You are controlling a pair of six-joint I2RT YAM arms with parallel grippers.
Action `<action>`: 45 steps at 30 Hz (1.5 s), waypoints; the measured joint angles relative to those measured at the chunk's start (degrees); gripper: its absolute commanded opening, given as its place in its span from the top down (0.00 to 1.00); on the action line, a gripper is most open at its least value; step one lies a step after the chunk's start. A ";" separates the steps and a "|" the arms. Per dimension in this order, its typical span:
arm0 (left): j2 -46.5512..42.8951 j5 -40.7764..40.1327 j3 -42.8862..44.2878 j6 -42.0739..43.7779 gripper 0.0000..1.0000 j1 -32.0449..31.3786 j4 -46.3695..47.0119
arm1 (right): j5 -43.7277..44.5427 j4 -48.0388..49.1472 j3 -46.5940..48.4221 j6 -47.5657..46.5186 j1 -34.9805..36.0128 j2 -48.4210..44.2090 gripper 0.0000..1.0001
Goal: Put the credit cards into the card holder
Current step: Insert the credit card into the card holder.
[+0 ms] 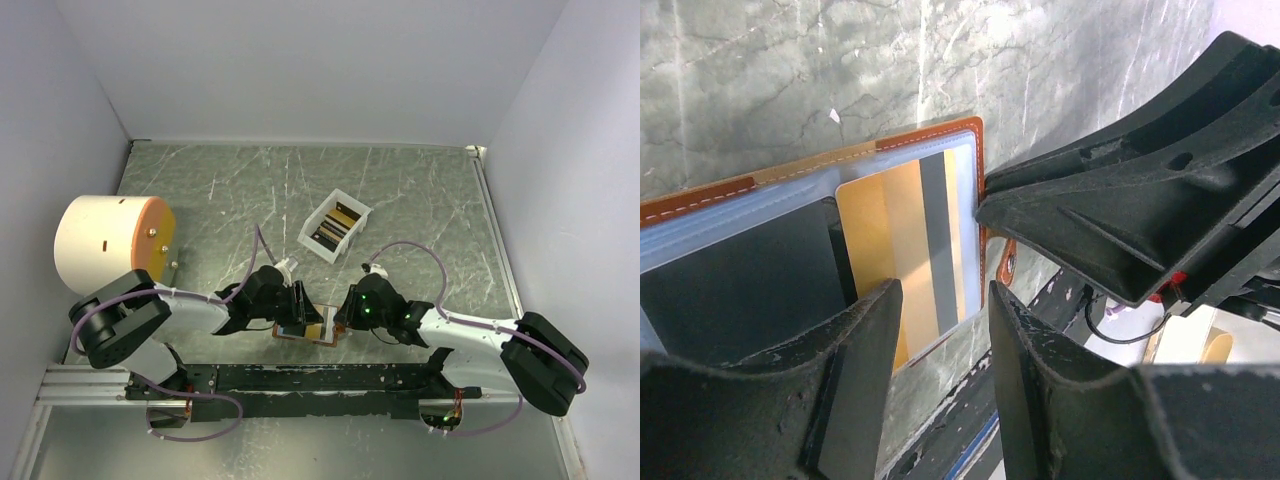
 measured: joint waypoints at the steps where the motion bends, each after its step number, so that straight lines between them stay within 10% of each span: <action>1: -0.07 -0.02 0.02 0.02 0.48 -0.04 -0.07 | 0.02 -0.13 0.15 -0.15 0.00 0.11 0.77; 17: -5.22 -5.95 2.95 3.52 0.46 -0.17 -12.57 | 0.87 -1.81 0.81 -1.33 0.22 -0.11 0.77; 45: -0.76 -4.46 3.39 2.16 0.48 -0.92 -7.69 | 0.90 -1.77 0.81 -1.33 0.22 -0.20 0.77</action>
